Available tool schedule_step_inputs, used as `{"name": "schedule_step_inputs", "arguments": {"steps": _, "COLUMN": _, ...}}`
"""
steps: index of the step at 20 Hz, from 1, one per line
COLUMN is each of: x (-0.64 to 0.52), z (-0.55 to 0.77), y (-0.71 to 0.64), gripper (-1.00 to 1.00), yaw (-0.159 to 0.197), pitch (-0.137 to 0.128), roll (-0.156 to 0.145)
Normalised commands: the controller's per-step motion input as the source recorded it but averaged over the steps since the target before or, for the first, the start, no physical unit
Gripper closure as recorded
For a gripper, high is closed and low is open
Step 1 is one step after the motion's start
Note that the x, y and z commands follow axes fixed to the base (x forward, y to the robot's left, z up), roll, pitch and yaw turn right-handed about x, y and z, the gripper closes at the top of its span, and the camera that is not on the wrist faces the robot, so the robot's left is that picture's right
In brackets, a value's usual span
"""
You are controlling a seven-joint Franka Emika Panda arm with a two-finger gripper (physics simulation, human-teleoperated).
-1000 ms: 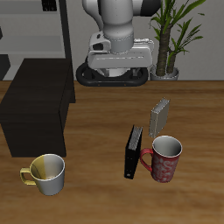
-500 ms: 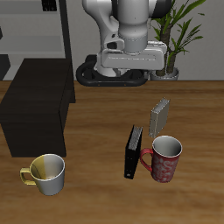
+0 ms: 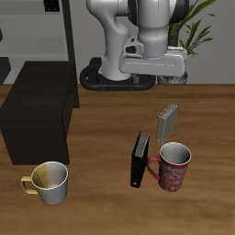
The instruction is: Place the yellow book flat on top of the shelf
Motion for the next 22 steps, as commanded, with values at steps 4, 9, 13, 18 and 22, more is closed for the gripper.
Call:
{"name": "schedule_step_inputs", "arguments": {"steps": 4, "x": -0.06, "z": -0.19, "y": 0.23, "gripper": -1.0, "yaw": -0.059, "pitch": -0.018, "roll": -0.009}}
{"name": "schedule_step_inputs", "arguments": {"steps": 9, "x": 0.0, "z": -0.3, "y": 0.3, "gripper": -1.0, "yaw": -0.023, "pitch": 0.006, "roll": 0.0}}
{"name": "schedule_step_inputs", "arguments": {"steps": 13, "x": 0.03, "z": -0.1, "y": 0.1, "gripper": -1.0, "yaw": -0.005, "pitch": 0.011, "roll": 0.012}}
{"name": "schedule_step_inputs", "arguments": {"steps": 18, "x": 0.09, "z": -0.21, "y": 0.13, "gripper": -1.0, "yaw": 0.0, "pitch": 0.004, "roll": 0.015}}
{"name": "schedule_step_inputs", "arguments": {"steps": 22, "x": 0.19, "z": -0.31, "y": 0.15, "gripper": -1.0, "yaw": -0.011, "pitch": 0.045, "roll": 0.025}}
